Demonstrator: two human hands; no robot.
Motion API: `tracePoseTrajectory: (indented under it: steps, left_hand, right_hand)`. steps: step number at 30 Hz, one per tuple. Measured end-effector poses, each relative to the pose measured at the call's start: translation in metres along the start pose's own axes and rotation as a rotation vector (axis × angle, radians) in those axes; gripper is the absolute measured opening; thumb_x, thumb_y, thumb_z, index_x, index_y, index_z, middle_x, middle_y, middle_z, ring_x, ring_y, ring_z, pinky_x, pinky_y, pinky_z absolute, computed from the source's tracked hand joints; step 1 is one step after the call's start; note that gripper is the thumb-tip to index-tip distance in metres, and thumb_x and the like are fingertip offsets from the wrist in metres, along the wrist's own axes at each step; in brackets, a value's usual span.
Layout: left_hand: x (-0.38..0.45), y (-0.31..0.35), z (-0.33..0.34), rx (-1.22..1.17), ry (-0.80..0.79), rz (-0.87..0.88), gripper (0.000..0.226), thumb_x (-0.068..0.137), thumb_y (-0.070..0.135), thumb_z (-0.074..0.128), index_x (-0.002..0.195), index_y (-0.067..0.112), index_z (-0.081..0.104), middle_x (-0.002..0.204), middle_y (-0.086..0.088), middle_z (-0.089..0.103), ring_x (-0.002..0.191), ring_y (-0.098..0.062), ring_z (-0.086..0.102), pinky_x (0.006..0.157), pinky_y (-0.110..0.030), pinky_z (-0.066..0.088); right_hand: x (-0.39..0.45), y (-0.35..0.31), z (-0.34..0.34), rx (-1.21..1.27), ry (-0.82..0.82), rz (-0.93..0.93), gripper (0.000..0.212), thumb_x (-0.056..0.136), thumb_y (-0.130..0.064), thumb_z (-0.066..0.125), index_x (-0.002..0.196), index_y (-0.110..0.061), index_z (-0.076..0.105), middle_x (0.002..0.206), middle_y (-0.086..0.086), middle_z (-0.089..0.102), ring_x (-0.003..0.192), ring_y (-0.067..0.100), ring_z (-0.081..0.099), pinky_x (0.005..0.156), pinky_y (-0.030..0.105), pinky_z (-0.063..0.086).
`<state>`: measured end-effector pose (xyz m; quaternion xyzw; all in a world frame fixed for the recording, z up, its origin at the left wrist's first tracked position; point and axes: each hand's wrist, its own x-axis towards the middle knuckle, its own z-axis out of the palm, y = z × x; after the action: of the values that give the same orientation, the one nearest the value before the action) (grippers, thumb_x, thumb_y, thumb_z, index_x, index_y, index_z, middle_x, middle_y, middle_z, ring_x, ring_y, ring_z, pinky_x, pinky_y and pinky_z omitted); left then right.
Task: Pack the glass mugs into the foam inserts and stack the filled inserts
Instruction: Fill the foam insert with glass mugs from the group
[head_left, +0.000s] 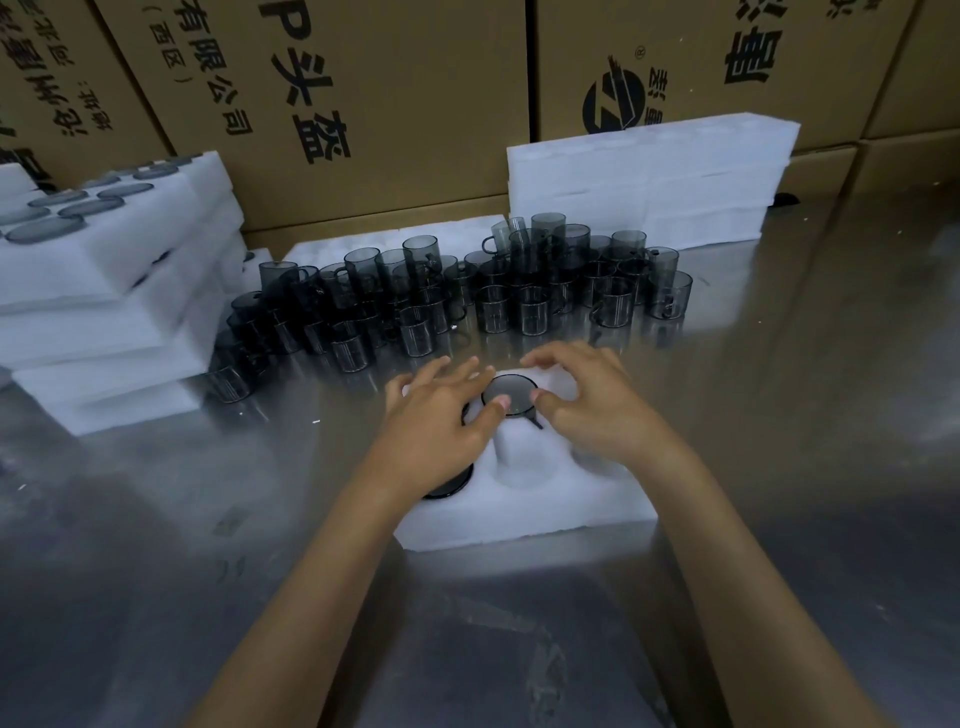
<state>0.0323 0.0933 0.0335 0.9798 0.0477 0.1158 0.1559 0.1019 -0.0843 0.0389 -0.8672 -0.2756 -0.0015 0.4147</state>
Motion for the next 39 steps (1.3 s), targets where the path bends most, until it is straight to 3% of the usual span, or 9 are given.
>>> tracePoseTrajectory:
  steps: [11, 13, 16, 19, 22, 25, 30, 34, 39]
  left_hand:
    - [-0.001, 0.000, 0.001, 0.000, 0.039, 0.012, 0.050, 0.100, 0.056, 0.040, 0.146, 0.038, 0.046, 0.156, 0.018, 0.037, 0.145, -0.009, 0.029, 0.117, -0.040, 0.012]
    - [0.002, -0.008, -0.004, -0.229, 0.123, -0.029, 0.042, 0.101, 0.048, 0.045, 0.142, 0.037, 0.052, 0.152, 0.015, 0.044, 0.143, -0.011, 0.035, 0.120, -0.045, 0.019]
    - [0.012, -0.037, -0.012, -0.461, 0.346, -0.211, 0.040, 0.103, 0.029, 0.048, 0.143, 0.028, 0.052, 0.146, 0.002, 0.053, 0.135, -0.020, 0.047, 0.114, -0.049, 0.036]
    - [0.014, -0.074, -0.008, -0.547, 0.436, -0.440, 0.053, 0.098, 0.005, 0.047, 0.149, 0.020, 0.041, 0.145, -0.010, 0.050, 0.125, -0.026, 0.052, 0.108, -0.043, 0.041]
    - [0.010, -0.097, 0.004, -0.575, 0.411, -0.544, 0.070, 0.093, -0.004, 0.042, 0.154, 0.027, 0.030, 0.144, -0.020, 0.048, 0.087, -0.026, 0.055, 0.080, -0.040, 0.048]
    - [0.021, -0.108, 0.007, -0.536, 0.418, -0.553, 0.072, 0.095, 0.001, 0.043, 0.156, 0.035, 0.024, 0.147, -0.021, 0.046, 0.064, -0.017, 0.051, 0.055, -0.023, 0.043]
    - [0.039, -0.111, 0.008, -0.435, 0.423, -0.484, 0.066, 0.091, -0.007, 0.043, 0.151, 0.022, 0.041, 0.141, -0.018, 0.050, 0.114, -0.038, 0.056, 0.100, -0.050, 0.048]
    - [0.043, -0.116, 0.011, -0.446, 0.522, -0.495, 0.034, 0.091, 0.006, 0.061, 0.124, 0.013, 0.060, 0.118, -0.020, 0.061, 0.094, -0.025, 0.055, 0.086, -0.030, 0.042]
    - [0.041, -0.117, 0.013, -0.498, 0.589, -0.470, 0.022, 0.084, 0.016, 0.077, 0.095, 0.014, 0.059, 0.107, -0.012, 0.064, 0.097, -0.024, 0.059, 0.081, -0.026, 0.039]
  right_hand:
    - [0.000, -0.001, 0.002, -0.032, -0.001, -0.014, 0.024, 0.095, -0.017, 0.062, 0.116, -0.027, 0.066, 0.123, -0.011, 0.054, 0.120, 0.008, 0.037, 0.106, 0.025, 0.030]
    - [0.000, -0.004, -0.001, 0.197, 0.093, 0.013, 0.026, 0.092, -0.001, 0.061, 0.107, -0.021, 0.070, 0.108, -0.011, 0.063, 0.105, 0.003, 0.051, 0.089, 0.005, 0.036]
    - [0.002, -0.001, -0.014, 0.510, 0.344, 0.135, 0.035, 0.089, 0.010, 0.053, 0.085, -0.021, 0.071, 0.087, -0.015, 0.068, 0.077, -0.011, 0.059, 0.068, -0.001, 0.040]
    - [0.002, 0.011, -0.022, 0.550, 0.389, 0.281, 0.032, 0.092, 0.001, 0.054, 0.084, -0.025, 0.070, 0.090, -0.011, 0.068, 0.079, -0.006, 0.060, 0.069, 0.007, 0.045]
    - [0.001, 0.022, -0.020, 0.615, 0.250, 0.467, 0.022, 0.094, -0.010, 0.056, 0.102, -0.025, 0.070, 0.113, 0.001, 0.067, 0.102, 0.017, 0.062, 0.092, 0.032, 0.051]
    - [-0.001, 0.024, -0.015, 0.609, 0.178, 0.499, 0.028, 0.093, -0.014, 0.058, 0.114, -0.030, 0.068, 0.120, -0.003, 0.063, 0.102, 0.014, 0.059, 0.085, 0.030, 0.046]
    - [-0.002, 0.024, -0.011, 0.697, 0.216, 0.521, 0.032, 0.088, -0.009, 0.059, 0.108, -0.030, 0.072, 0.120, -0.001, 0.065, 0.112, 0.020, 0.061, 0.096, 0.036, 0.051]
    - [0.000, 0.021, -0.007, 0.712, 0.227, 0.524, 0.032, 0.087, -0.008, 0.060, 0.105, -0.030, 0.073, 0.118, -0.002, 0.066, 0.116, 0.022, 0.059, 0.105, 0.044, 0.048]
    - [0.001, 0.019, -0.008, 0.683, 0.213, 0.517, 0.031, 0.088, -0.008, 0.060, 0.106, -0.031, 0.072, 0.118, -0.001, 0.066, 0.114, 0.023, 0.061, 0.104, 0.044, 0.049]
